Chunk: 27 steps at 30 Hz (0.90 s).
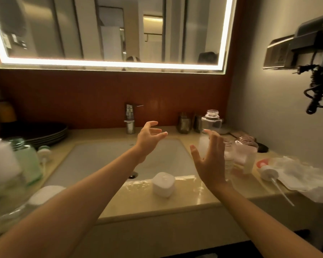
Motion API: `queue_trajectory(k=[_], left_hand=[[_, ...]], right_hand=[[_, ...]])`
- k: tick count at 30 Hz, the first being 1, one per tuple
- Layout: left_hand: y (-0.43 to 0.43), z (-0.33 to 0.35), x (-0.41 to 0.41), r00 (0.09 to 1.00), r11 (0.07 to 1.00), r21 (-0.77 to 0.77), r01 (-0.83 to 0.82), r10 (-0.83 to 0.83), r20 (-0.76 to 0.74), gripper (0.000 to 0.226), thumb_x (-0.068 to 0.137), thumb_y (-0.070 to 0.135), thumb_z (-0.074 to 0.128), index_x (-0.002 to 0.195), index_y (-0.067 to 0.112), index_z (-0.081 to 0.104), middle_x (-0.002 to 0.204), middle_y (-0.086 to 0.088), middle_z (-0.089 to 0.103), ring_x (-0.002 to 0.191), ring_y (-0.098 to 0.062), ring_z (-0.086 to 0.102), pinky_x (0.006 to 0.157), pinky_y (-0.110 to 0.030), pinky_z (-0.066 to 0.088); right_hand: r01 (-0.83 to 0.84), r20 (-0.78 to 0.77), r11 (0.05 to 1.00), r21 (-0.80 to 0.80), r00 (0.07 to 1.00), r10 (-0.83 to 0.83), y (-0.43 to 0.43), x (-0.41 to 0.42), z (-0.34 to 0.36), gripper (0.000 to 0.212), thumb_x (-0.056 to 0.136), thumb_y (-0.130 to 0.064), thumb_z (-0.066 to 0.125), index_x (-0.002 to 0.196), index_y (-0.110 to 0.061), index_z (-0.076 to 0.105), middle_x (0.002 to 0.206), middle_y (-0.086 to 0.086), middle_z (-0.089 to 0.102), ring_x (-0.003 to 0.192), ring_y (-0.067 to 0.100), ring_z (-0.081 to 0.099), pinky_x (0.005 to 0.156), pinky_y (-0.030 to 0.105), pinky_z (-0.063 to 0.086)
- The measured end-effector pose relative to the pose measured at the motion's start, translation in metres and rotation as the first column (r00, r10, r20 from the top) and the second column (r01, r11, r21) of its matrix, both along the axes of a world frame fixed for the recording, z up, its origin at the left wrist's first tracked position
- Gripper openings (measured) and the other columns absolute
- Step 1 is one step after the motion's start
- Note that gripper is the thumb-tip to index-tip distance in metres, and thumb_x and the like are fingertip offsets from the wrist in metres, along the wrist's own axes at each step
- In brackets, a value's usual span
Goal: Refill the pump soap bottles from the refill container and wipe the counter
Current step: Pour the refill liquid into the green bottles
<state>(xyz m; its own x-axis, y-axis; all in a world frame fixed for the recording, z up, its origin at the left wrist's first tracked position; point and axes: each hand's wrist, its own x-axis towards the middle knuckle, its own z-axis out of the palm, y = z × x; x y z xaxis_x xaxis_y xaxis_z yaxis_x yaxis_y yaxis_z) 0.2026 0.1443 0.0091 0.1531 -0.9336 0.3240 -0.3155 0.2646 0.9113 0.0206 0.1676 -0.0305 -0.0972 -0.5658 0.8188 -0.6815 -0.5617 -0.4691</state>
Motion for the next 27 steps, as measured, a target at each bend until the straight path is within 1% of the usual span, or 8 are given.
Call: queue_trajectory(k=[5,10,15,19,22,24,25,27], left_hand=[[0.052,-0.001,0.063,0.992,0.991,-0.015,-0.130,0.129,-0.010,0.041,0.084,0.023,0.066,0.121,0.016,0.049,0.110,-0.005,0.062,0.096,-0.015,0.059,0.079,-0.026,0.046],[0.109,-0.002,0.113,0.976,0.975,-0.022,-0.220,0.219,-0.013,0.033,0.086,0.022,0.065,0.116,0.017,0.052,0.103,-0.001,0.064,0.098,-0.015,0.060,0.087,-0.030,0.049],[0.164,-0.009,0.160,0.942,0.941,-0.049,-0.334,0.335,0.024,0.029,0.087,0.022,0.063,0.113,0.019,0.054,0.094,0.008,0.063,0.089,-0.005,0.060,0.079,-0.019,0.049],[0.200,-0.019,0.191,0.902,0.900,-0.064,-0.431,0.428,-0.052,0.022,0.086,0.020,0.064,0.106,0.019,0.058,0.097,-0.001,0.068,0.091,-0.014,0.065,0.084,-0.029,0.052],[0.226,-0.030,0.213,0.891,0.887,-0.090,-0.453,0.446,-0.084,0.014,0.085,0.012,0.065,0.097,0.017,0.061,0.093,-0.010,0.069,0.082,-0.016,0.068,0.075,-0.028,0.055],[0.242,-0.038,0.234,0.838,0.827,-0.139,-0.545,0.532,-0.118,0.014,0.083,0.011,0.067,0.090,0.021,0.062,0.090,-0.009,0.069,0.078,-0.017,0.068,0.070,-0.027,0.055],[0.249,-0.042,0.247,0.783,0.765,-0.168,-0.621,0.608,-0.130,0.015,0.082,0.012,0.068,0.089,0.024,0.060,0.089,-0.005,0.068,0.078,-0.016,0.067,0.069,-0.028,0.055],[0.260,-0.051,0.274,0.632,0.598,-0.215,-0.772,0.758,-0.161,0.019,0.080,0.017,0.070,0.090,0.024,0.056,0.086,0.003,0.064,0.079,-0.014,0.064,0.070,-0.030,0.054]], right_hand=[[-0.165,0.050,0.985,0.054,0.986,0.162,0.013,0.067,0.004,0.052,0.085,-0.030,0.061,0.128,-0.008,0.043,0.128,0.013,0.048,0.113,0.025,0.048,0.086,0.024,0.037],[-0.329,0.075,0.936,0.122,0.944,0.322,0.036,0.138,0.005,0.049,0.087,-0.028,0.060,0.129,-0.010,0.043,0.128,0.010,0.048,0.112,0.022,0.048,0.086,0.026,0.040],[-0.497,0.074,0.844,0.202,0.867,0.493,0.062,0.205,0.002,0.047,0.089,-0.031,0.057,0.129,-0.013,0.040,0.129,0.009,0.046,0.114,0.021,0.047,0.090,0.034,0.046],[-0.597,0.084,0.762,0.252,0.798,0.597,0.080,0.248,0.001,0.046,0.089,-0.033,0.056,0.128,-0.014,0.040,0.124,0.007,0.049,0.105,0.013,0.047,0.082,0.026,0.040],[-0.677,0.098,0.678,0.287,0.724,0.682,0.091,0.281,0.001,0.053,0.086,-0.038,0.059,0.129,-0.016,0.038,0.120,0.003,0.049,0.102,0.012,0.048,0.080,0.025,0.040],[-0.715,0.108,0.617,0.331,0.678,0.727,0.099,0.302,0.001,0.068,0.080,-0.042,0.065,0.134,-0.018,0.032,0.117,0.000,0.048,0.101,0.012,0.048,0.081,0.025,0.041],[-0.726,0.117,0.588,0.356,0.659,0.743,0.102,0.313,0.001,0.076,0.077,-0.043,0.068,0.137,-0.018,0.028,0.115,-0.002,0.046,0.101,0.013,0.048,0.081,0.025,0.041],[-0.750,0.156,0.527,0.400,0.623,0.767,0.108,0.332,0.002,0.091,0.071,-0.044,0.073,0.141,-0.020,0.021,0.115,-0.004,0.043,0.103,0.014,0.048,0.083,0.027,0.042]])
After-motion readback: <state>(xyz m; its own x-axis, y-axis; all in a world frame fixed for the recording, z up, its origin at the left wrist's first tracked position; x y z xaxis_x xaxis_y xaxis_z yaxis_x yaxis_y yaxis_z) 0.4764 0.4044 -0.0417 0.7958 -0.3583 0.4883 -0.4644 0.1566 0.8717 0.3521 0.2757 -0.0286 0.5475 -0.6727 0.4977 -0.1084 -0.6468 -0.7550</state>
